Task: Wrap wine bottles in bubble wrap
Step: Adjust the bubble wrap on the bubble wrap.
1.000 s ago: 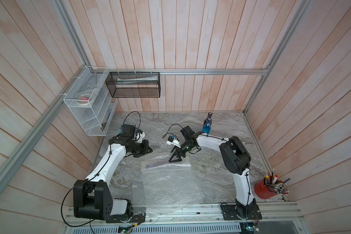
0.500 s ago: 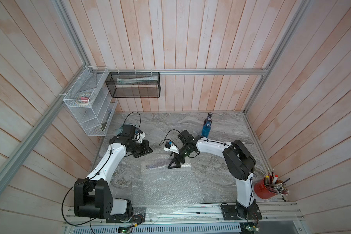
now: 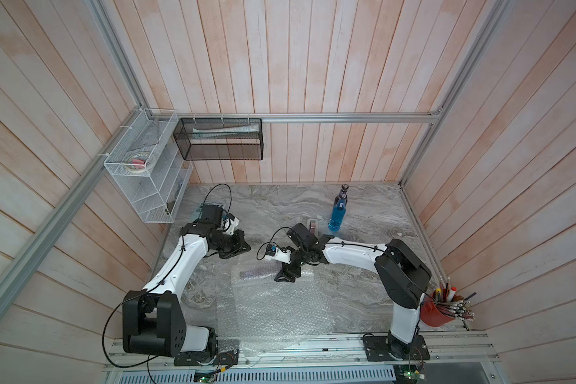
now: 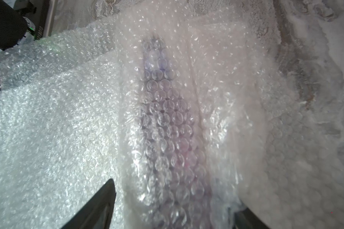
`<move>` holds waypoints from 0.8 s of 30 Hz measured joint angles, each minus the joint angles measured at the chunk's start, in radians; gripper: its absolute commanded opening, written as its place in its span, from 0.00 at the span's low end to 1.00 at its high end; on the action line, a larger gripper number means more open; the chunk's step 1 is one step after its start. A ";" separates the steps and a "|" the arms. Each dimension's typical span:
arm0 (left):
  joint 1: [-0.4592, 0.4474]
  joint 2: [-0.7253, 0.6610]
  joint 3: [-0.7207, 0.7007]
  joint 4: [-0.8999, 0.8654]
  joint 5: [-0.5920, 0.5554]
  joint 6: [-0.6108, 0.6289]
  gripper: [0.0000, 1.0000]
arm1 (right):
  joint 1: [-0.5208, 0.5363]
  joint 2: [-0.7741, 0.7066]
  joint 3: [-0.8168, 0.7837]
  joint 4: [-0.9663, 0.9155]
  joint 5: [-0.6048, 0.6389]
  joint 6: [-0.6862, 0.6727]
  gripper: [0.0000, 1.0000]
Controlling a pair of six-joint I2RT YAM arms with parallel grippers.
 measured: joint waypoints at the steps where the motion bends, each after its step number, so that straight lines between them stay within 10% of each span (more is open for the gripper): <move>1: 0.000 0.000 0.000 0.000 0.000 0.000 0.00 | 0.006 -0.007 -0.007 0.007 0.016 -0.005 0.69; 24: -0.048 0.035 0.000 0.015 0.053 -0.016 0.00 | 0.152 -0.157 -0.255 0.286 0.391 -0.138 0.53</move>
